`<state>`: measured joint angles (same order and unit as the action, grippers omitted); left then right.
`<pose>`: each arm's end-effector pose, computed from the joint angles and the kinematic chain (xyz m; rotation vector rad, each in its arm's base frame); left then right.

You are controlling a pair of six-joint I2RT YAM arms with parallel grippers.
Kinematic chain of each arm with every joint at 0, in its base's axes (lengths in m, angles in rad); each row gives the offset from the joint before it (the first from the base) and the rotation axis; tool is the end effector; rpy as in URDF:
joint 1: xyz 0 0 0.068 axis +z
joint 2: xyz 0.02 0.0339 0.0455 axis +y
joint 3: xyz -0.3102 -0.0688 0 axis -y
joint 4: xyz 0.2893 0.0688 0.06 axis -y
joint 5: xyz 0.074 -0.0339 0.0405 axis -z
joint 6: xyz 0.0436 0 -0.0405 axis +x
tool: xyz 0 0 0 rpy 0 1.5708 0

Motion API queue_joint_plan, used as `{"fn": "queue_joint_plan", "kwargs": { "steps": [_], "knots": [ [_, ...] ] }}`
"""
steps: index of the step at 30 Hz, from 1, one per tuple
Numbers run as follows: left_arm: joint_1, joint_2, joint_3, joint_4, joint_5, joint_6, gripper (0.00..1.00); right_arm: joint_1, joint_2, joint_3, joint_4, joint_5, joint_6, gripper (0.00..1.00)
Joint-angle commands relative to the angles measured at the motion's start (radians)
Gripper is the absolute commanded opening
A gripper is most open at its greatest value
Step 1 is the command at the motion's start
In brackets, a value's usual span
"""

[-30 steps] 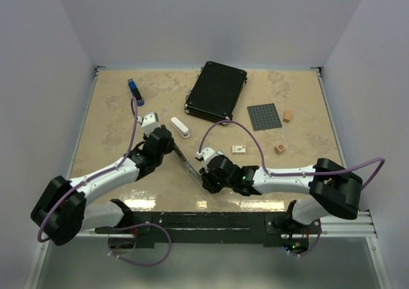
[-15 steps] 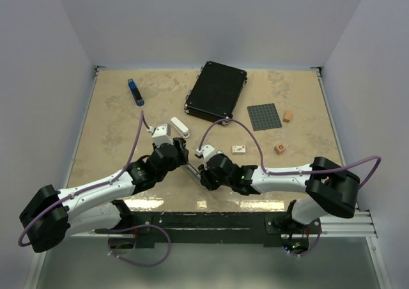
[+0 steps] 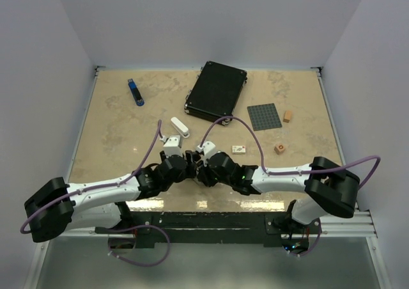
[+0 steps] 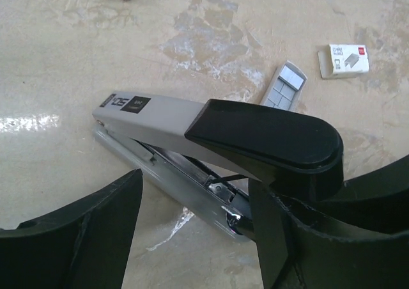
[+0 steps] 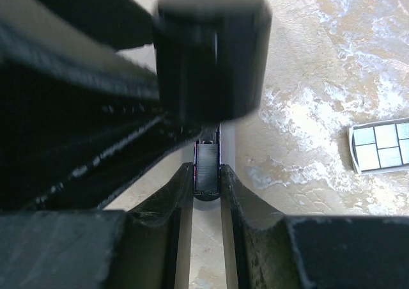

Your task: Load the staples into the stapler

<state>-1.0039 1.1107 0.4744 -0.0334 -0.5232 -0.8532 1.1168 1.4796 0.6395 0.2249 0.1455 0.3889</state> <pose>0.1463 -0.1893 0.1984 -0.1164 2.1763 -0.4906 0.1483 0.2895 0.1794 -0.7257 2.1450 0.6808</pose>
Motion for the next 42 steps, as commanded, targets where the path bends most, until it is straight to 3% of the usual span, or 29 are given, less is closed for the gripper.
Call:
{"fn": "queue_joint_plan", "kwargs": {
  "steps": [1,12,17,23,27,31,34,36,42],
  "knots": [
    [-0.027,0.015,-0.022,0.107,-0.038,-0.012,0.72,0.008,-0.022,-0.021,0.053,0.006,-0.002,0.00],
    [-0.087,-0.057,-0.054,0.101,0.070,-0.033,0.75,0.006,0.010,-0.046,0.108,0.035,-0.004,0.02],
    [-0.087,-0.202,-0.066,-0.006,0.063,-0.069,0.77,0.008,0.027,-0.046,0.105,0.026,-0.004,0.16],
    [-0.067,-0.379,0.007,-0.202,-0.064,-0.072,0.83,0.006,0.022,-0.044,0.065,-0.003,0.017,0.32],
    [0.028,-0.437,0.062,-0.264,-0.054,0.023,0.86,0.006,-0.013,-0.050,0.033,-0.021,0.034,0.36],
    [0.213,-0.450,0.108,-0.270,0.048,0.121,0.88,0.006,-0.047,-0.023,-0.047,-0.047,0.038,0.46],
    [0.292,-0.434,0.163,-0.306,0.075,0.189,0.88,0.006,-0.099,0.017,-0.148,-0.046,0.036,0.54],
    [0.321,-0.420,0.196,-0.335,0.081,0.242,0.89,0.006,-0.114,0.054,-0.251,-0.026,0.036,0.61],
    [0.379,-0.422,0.262,-0.372,-0.003,0.387,0.91,0.006,-0.090,0.227,-0.470,0.008,-0.005,0.62]
  ]
}}
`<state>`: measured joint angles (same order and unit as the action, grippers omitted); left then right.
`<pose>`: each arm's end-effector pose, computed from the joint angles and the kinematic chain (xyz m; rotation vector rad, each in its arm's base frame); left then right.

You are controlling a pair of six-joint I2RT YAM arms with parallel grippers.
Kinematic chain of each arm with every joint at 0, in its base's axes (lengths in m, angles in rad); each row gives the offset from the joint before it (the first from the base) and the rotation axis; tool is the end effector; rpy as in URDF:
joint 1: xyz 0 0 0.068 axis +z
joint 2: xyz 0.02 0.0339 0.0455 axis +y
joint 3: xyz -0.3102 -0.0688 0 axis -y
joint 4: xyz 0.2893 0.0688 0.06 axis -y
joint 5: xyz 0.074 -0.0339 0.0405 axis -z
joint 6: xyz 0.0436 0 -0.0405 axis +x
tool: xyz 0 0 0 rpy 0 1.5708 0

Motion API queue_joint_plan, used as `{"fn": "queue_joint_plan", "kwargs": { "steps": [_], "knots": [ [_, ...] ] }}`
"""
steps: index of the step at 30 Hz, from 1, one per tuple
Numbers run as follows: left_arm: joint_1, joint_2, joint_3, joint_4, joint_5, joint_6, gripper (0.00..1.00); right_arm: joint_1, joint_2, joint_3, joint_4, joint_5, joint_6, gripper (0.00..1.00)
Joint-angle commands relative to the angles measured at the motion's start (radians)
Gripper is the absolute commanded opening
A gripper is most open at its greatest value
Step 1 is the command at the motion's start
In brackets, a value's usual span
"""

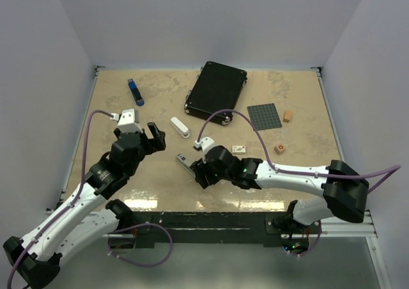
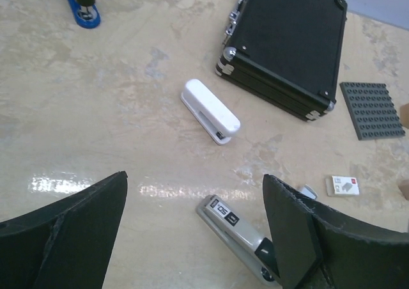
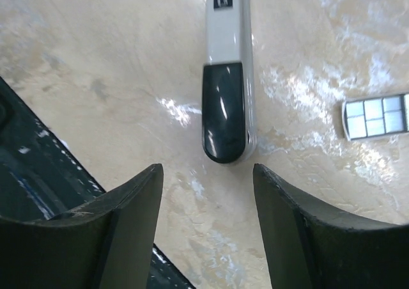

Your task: Load the staples into the stapler

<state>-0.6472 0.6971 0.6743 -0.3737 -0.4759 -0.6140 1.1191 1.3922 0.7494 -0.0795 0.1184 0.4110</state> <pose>0.1531 -0.0906 0.3225 -0.2772 1.9195 -0.3762 0.1445 0.2860 0.2158 -0.7638 2.2498 0.6414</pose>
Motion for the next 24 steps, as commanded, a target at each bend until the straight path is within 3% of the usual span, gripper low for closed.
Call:
{"fn": "queue_joint_plan", "kwargs": {
  "steps": [1,6,12,19,24],
  "knots": [
    [0.026,-0.007,0.068,-0.036,-0.072,0.161,0.92,0.004,0.008,0.161,-0.184,0.046,-0.035,0.62],
    [0.032,0.012,0.062,-0.048,-0.203,0.240,0.94,0.004,0.091,0.252,-0.250,0.064,-0.075,0.62],
    [0.067,-0.016,0.007,-0.001,-0.182,0.261,0.97,0.001,0.192,0.314,-0.275,0.084,-0.092,0.54],
    [0.096,-0.037,-0.005,0.005,-0.159,0.264,0.97,0.002,0.270,0.277,-0.247,0.073,-0.103,0.18],
    [0.116,-0.038,-0.007,0.009,-0.139,0.266,0.97,0.001,0.329,0.211,-0.198,0.018,-0.098,0.00]
  ]
}}
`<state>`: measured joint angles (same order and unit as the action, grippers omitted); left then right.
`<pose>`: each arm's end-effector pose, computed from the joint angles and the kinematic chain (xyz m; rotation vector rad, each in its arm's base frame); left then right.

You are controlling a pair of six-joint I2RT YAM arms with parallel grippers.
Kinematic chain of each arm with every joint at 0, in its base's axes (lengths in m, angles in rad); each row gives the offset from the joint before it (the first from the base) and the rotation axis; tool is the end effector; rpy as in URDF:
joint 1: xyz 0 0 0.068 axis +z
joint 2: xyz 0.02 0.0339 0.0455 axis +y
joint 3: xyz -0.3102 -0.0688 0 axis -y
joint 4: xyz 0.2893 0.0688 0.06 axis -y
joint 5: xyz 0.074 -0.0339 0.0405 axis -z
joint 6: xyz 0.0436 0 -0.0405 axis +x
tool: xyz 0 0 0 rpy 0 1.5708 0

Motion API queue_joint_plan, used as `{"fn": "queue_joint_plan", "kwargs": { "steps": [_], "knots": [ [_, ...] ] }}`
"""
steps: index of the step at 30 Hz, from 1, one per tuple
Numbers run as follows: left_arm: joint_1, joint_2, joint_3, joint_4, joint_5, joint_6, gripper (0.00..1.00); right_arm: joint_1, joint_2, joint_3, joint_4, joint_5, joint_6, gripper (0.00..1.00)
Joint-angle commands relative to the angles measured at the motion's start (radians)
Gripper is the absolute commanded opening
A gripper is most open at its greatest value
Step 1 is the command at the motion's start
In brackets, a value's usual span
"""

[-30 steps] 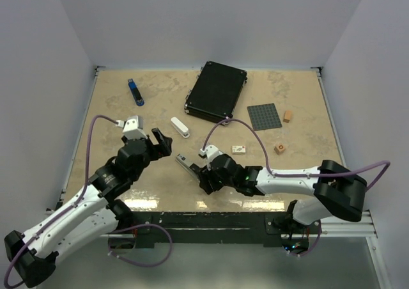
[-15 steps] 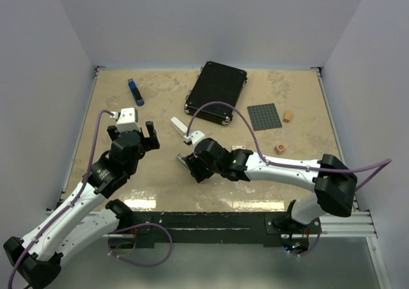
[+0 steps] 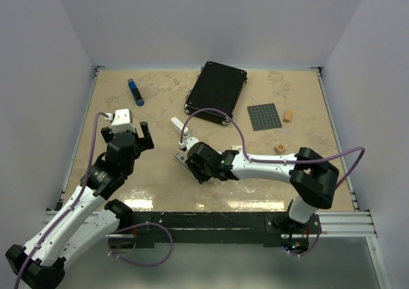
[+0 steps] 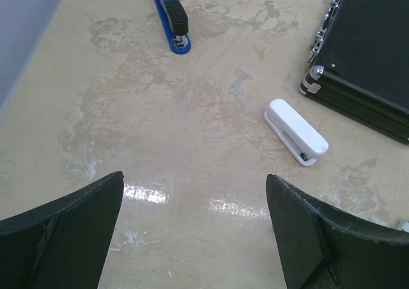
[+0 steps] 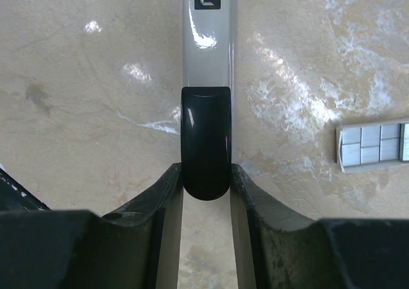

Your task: Load the staples into the stapler

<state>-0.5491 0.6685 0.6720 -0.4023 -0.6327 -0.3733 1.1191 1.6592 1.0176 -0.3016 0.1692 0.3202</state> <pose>0.1553 -0.0648 0.3244 -0.2375 1.8743 -0.0042 0.1741 0.3421 0.2027 -0.9219 2.3632 0.3807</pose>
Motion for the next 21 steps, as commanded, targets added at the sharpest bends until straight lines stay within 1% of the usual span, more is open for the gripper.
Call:
{"fn": "queue_joint_plan", "kwargs": {
  "steps": [1,3,6,11,14,16,21],
  "knots": [
    [0.021,-0.009,-0.005,0.040,0.022,0.027,0.97,0.002,0.074,-0.074,0.028,-0.034,-0.006,0.00],
    [0.031,-0.006,-0.006,0.040,0.033,0.025,0.97,0.004,0.109,-0.092,0.029,-0.034,0.005,0.00],
    [0.044,-0.006,-0.006,0.043,0.050,0.027,0.97,0.004,0.120,-0.100,0.029,-0.039,0.016,0.00],
    [0.064,-0.006,-0.009,0.048,0.076,0.020,0.97,0.002,0.071,-0.047,0.015,-0.007,0.023,0.00],
    [0.077,-0.010,-0.011,0.049,0.079,0.017,0.97,0.002,0.062,0.042,-0.002,0.058,0.016,0.00],
    [0.083,-0.015,-0.012,0.051,0.079,0.014,0.98,-0.002,0.089,0.125,-0.013,0.110,-0.001,0.00],
    [0.095,-0.021,-0.017,0.051,0.073,0.014,0.98,-0.051,0.192,0.298,-0.027,0.135,-0.026,0.00]
  ]
}}
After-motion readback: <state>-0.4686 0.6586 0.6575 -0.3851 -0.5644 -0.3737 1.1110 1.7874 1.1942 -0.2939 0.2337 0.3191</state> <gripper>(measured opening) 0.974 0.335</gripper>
